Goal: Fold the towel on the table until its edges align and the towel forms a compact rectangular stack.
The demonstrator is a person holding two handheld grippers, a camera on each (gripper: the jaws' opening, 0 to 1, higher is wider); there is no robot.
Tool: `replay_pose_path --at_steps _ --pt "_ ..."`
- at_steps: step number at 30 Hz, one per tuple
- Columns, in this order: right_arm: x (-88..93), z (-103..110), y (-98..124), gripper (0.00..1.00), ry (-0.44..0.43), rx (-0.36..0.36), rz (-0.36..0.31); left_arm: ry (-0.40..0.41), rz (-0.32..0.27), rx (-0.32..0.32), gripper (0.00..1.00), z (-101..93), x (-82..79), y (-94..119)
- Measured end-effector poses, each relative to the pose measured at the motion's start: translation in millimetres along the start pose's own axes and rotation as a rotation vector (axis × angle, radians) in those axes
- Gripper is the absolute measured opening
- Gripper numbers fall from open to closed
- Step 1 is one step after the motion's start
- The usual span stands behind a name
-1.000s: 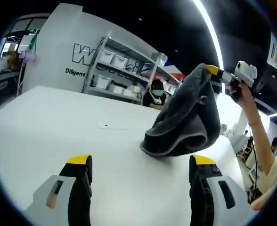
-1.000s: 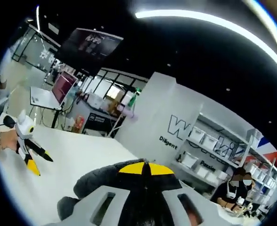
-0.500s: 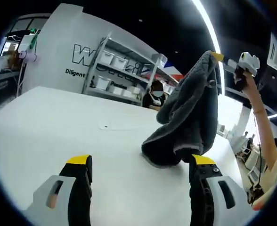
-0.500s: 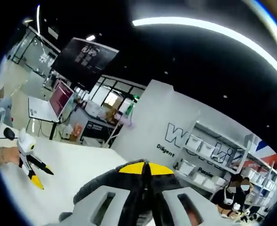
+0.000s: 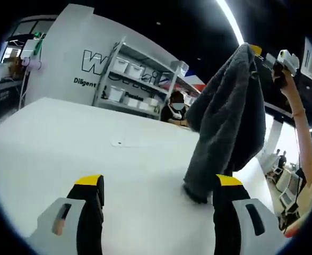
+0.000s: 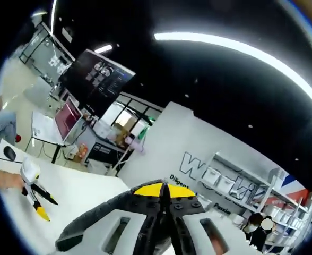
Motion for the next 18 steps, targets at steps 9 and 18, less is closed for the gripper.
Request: replay_pose_path --at_steps 9,18 --pt "-44.6 -15.9 14.2 0.0 0.019 0.041 -0.053 0.002 -0.001 0.002 0.83 3.8 -3.9 -0.9" --pt "-63.8 -22.6 23.0 0.0 0.028 0.064 -0.09 0.007 -0.008 0.004 0.83 15.0 -14.1 -3.0"
Point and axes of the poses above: the point that each gripper's makers call its tool centre point, and the gripper's own axes: y roughly backward along the fingers, z roughly to its left, x roughly out of its underside, the point moved 6 cm from there along y, roughly backward along the fingers, and after that the axes turned 2 degrees about y, right-handed, at the moved point
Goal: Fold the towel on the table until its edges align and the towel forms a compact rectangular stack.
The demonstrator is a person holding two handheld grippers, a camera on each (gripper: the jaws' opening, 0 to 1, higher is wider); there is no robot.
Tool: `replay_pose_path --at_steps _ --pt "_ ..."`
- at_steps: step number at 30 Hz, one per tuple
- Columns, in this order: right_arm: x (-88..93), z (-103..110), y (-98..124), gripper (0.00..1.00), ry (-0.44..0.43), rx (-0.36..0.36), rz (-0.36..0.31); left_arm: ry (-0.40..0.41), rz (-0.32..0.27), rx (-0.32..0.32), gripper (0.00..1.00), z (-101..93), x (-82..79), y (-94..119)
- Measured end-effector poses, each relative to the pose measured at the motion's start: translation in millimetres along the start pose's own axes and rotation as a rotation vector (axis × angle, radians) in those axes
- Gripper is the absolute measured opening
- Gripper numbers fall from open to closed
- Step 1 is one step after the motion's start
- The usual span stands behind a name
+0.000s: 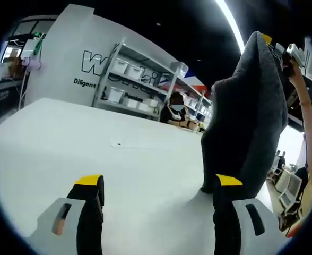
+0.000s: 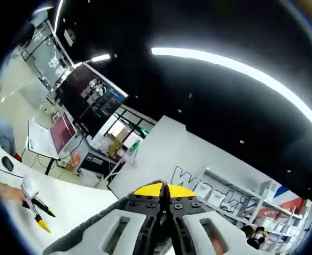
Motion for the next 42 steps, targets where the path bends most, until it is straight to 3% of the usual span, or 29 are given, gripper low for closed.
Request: replay_pose_path --at_steps 4,8,12,16,31,36,42 --pt "16.3 1.6 -0.2 0.0 0.019 0.02 0.027 0.003 -0.007 0.0 0.83 1.6 -2.3 0.5" --pt "53.5 6.4 -3.7 0.0 -0.005 0.009 0.1 0.006 -0.01 0.0 0.83 -0.6 -0.7 1.8" --pt "84.5 9.2 1.4 0.0 -0.038 -0.003 0.112 0.008 -0.008 -0.002 0.83 -2.9 2.2 2.7" --pt "115.4 4.5 9.1 0.0 -0.077 0.011 0.17 0.012 -0.002 -0.007 0.82 -6.3 7.4 3.5" --pt "240.3 -31.4 60.4 0.0 -0.156 0.176 0.422 0.016 0.016 -0.02 0.82 -6.2 13.2 2.7" --pt "272.8 -30.1 73.2 0.0 -0.106 0.18 0.496 0.018 0.023 -0.026 0.82 -7.7 16.8 3.3" --pt "317.3 -19.5 89.9 0.0 -0.114 0.181 0.56 0.02 0.03 -0.03 0.82 -9.9 20.3 3.6"
Point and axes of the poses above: the point that each gripper's makers call its tool centre point, and the gripper's own axes: y roughly backward along the fingers, z roughly to its left, x roughly out of its underside, the point moved 6 cm from there along y, roughly backward along the fingers, and after that the axes turned 2 degrees about y, right-handed, at the moved point
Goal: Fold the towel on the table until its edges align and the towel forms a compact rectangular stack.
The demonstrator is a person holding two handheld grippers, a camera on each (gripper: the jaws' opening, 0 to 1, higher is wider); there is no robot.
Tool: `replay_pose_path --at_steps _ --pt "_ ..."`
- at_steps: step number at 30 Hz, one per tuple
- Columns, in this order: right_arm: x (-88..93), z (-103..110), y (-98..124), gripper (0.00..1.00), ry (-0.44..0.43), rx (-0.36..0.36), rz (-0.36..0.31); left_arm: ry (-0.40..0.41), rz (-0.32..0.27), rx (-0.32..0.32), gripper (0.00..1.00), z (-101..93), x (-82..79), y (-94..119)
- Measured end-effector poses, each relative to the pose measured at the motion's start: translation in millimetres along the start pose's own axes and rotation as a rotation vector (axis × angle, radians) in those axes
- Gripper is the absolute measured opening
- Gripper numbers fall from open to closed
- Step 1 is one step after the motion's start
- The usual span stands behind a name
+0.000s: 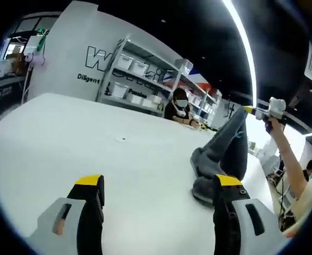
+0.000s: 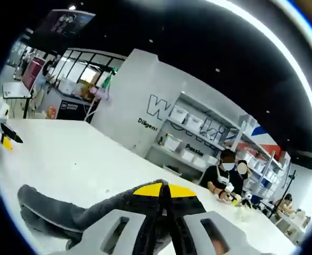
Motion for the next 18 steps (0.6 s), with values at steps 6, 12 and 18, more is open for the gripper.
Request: replay_pose_path --at_steps 6,12,18 --pt "53.7 14.5 -13.4 0.0 -0.066 -0.022 0.07 0.003 0.007 -0.003 0.82 2.3 0.5 -1.5" --pt "108.0 39.7 -28.4 0.0 -0.116 -0.063 0.154 0.008 0.015 -0.006 0.82 2.8 3.1 -2.2" --pt "149.7 55.3 -38.4 0.0 -0.141 -0.097 0.225 0.013 0.022 -0.011 0.82 9.2 0.5 -3.6"
Point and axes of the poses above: the point that each gripper's makers call its tool centre point, and the gripper's own axes: y roughly backward along the fingers, z roughly to its left, x roughly out of its underside, the point moved 6 cm from there along y, roughly backward along the fingers, and after that the axes turned 2 degrees about y, right-handed, at the moved point
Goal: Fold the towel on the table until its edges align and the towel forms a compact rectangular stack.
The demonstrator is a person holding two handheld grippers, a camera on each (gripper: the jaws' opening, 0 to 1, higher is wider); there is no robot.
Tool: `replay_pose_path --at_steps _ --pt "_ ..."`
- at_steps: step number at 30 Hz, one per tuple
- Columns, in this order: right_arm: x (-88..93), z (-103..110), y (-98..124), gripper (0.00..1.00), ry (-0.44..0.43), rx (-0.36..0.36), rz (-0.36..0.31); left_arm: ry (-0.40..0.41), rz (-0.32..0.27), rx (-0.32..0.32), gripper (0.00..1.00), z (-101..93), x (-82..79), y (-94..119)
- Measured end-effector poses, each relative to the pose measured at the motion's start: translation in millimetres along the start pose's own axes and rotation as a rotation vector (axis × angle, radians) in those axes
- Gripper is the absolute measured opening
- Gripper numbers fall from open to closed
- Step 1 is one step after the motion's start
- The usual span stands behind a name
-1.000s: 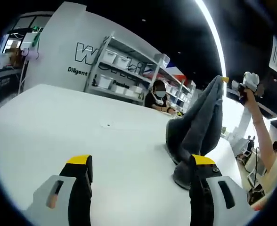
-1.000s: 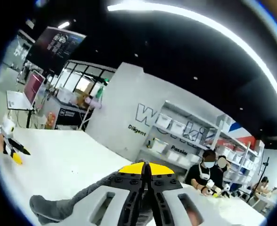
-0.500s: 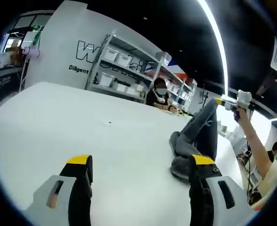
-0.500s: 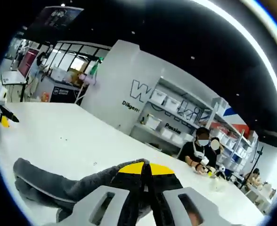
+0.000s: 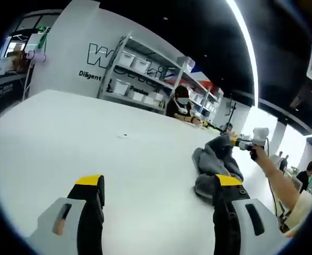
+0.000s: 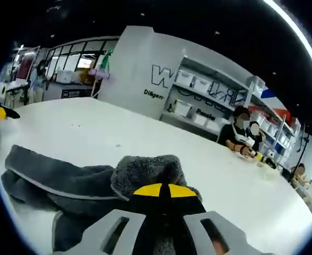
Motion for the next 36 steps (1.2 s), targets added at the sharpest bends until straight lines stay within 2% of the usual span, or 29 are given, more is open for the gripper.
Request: replay_pose_path --at_steps 6,8,11,14,20,23,26,27,31,33,36 --pt "36.1 12.2 -6.7 0.0 -0.017 -0.03 0.061 0.004 0.006 -0.002 0.82 1.6 0.4 -1.5" --pt "37.5 6.8 -12.9 0.0 -0.021 -0.033 0.071 0.006 0.007 -0.004 0.82 2.0 0.8 -1.8" --pt "46.0 9.0 -14.1 0.0 -0.03 -0.026 0.071 0.004 0.009 -0.011 0.81 4.1 0.2 -2.1" --pt "47.2 12.7 -13.3 0.0 -0.022 -0.02 0.059 0.006 0.01 -0.011 0.81 2.9 1.4 -1.9" --pt "38.1 17.3 -3.9 0.05 0.012 -0.006 0.086 0.008 0.011 -0.008 0.81 3.2 0.8 -1.8" --pt "30.4 13.4 3.4 0.17 0.001 0.013 0.091 0.009 0.01 -0.005 0.81 3.7 -0.6 -1.5" --pt "16.1 3.4 10.5 0.34 -0.013 0.043 0.072 0.009 0.008 -0.003 0.81 1.5 0.4 -0.4" --pt "12.4 3.1 15.2 0.36 -0.007 0.049 0.068 0.01 0.008 -0.003 0.81 1.2 0.5 -0.1" --pt "-1.4 9.4 32.5 0.36 0.044 0.019 0.048 0.012 0.009 -0.003 0.81 0.4 1.6 0.4" --pt "-6.7 10.6 33.4 0.39 0.062 0.003 0.037 0.011 0.006 -0.003 0.81 -4.7 5.3 2.5" --pt "-15.3 19.9 48.3 0.46 0.095 -0.018 0.02 0.014 0.002 -0.003 0.81 -5.3 5.8 3.0"
Point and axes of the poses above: the point that each gripper's makers call its tool centre point, and the gripper's own axes: y roughly backward along the fingers, z roughly to its left, x roughly out of its underside, the point moved 6 cm from there along y, roughly backward along the fingers, and after that the axes turned 2 degrees about y, right-handed, at the moved point
